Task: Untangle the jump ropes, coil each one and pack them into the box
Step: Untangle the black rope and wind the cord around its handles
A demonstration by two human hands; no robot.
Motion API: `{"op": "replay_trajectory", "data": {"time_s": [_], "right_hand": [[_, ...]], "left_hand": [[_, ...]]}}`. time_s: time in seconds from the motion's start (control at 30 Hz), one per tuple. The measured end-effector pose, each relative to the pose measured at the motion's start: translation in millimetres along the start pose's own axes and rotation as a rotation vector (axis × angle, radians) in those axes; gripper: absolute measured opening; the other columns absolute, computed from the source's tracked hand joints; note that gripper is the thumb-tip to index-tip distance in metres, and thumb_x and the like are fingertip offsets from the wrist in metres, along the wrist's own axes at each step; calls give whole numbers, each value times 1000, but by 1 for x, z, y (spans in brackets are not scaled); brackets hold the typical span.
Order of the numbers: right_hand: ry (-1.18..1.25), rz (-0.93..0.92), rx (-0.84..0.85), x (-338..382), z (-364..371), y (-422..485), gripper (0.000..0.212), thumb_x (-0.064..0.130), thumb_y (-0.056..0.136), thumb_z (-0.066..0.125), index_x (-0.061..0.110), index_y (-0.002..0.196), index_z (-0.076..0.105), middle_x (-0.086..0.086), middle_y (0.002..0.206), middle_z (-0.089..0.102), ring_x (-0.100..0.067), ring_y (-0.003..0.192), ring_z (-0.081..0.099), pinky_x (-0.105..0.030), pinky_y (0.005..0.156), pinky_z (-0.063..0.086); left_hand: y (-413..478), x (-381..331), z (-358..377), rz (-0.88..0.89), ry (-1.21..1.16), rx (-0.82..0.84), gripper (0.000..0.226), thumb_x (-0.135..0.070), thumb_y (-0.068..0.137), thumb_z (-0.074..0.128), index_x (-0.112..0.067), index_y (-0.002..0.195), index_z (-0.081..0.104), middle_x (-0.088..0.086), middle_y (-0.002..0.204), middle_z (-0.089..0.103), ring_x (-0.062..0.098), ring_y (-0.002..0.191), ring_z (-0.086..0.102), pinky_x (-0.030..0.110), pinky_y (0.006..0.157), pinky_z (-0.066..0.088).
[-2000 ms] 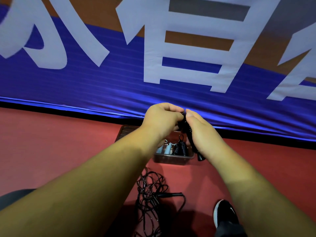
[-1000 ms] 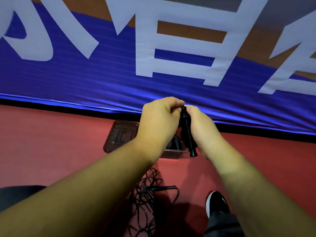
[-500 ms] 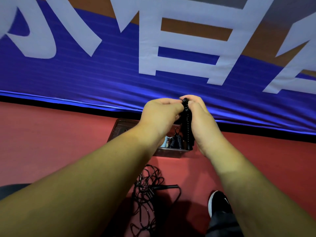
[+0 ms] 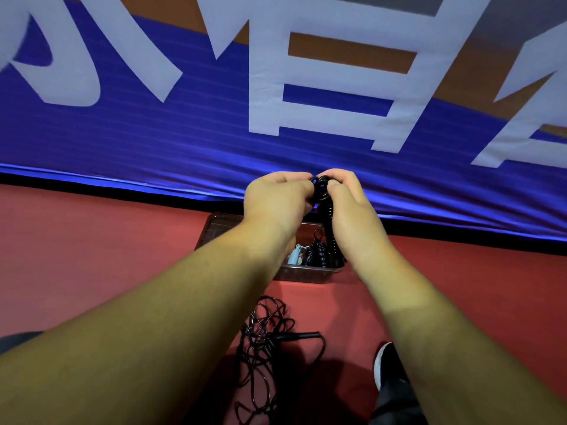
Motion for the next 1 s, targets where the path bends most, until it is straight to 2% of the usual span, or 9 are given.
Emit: {"op": "replay_trajectory", "data": {"time_s": [0.13,0.3,0.4,0.5,0.57,0.7,0.87,1.0], "right_hand": [[40,13,-25,-1,-3,2,23,34,103,46,40,103,68,-5,83,63,-16,72,56,-37,72,48],[21,39,-17,-3,-7,3,27,32,103,44,40,101,69,0,79,64,-21,67,58,-42,68,53],[-11,56,18,-6,-7,0,27,33,106,44,38,101,69,0,79,67,-20,61,59,-32,58,49],[4,82,52,-9,-7,-3,29,33,108,42,35,101,70,4,74,69,-18,58,58,-25,52,45],[16,100,75,-10,-7,-3,32,34,108,40,30,103,71,-1,76,70,-19,58,58,-27,54,45],[61,146,126,-12,-4,-2,36,40,107,40,20,96,67,-4,73,68,-25,56,55,-35,59,44],[69,161,175,-17,0,-1,39,39,105,38,14,93,66,-7,75,66,-26,57,53,-44,65,43],[3,176,140,-20,-2,-4,38,36,104,39,16,99,71,-4,74,71,-26,55,57,-40,60,46]], "left_hand": [[0,-1,2,7,19,48,19,4,85,70,-10,94,79,5,73,74,7,50,60,30,79,62],[1,-3,1,-12,76,162,21,7,89,69,-8,98,80,6,87,80,8,68,72,25,74,61],[1,1,-1,-17,138,195,20,9,90,69,-7,98,80,10,92,80,15,77,75,27,77,63],[-1,4,-3,-24,136,237,21,12,90,68,-4,98,78,17,98,79,25,83,75,36,87,62],[-4,3,-4,-19,128,263,21,13,90,67,-2,99,78,21,99,78,29,81,71,39,89,61],[-5,-4,-5,21,167,297,20,11,91,68,-1,104,78,25,101,76,27,78,67,32,78,59],[5,-5,-7,79,262,275,18,8,90,73,-5,98,80,17,93,79,22,77,71,31,82,61],[2,-4,-9,158,375,219,16,1,89,77,-11,97,82,6,88,80,22,83,78,31,86,62]]}}
Point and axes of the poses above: each hand's wrist, its own y-axis towards the middle knuckle, its own z-axis out of the palm, x = y × z, the point moved 5 cm from there along y, towards the middle knuckle
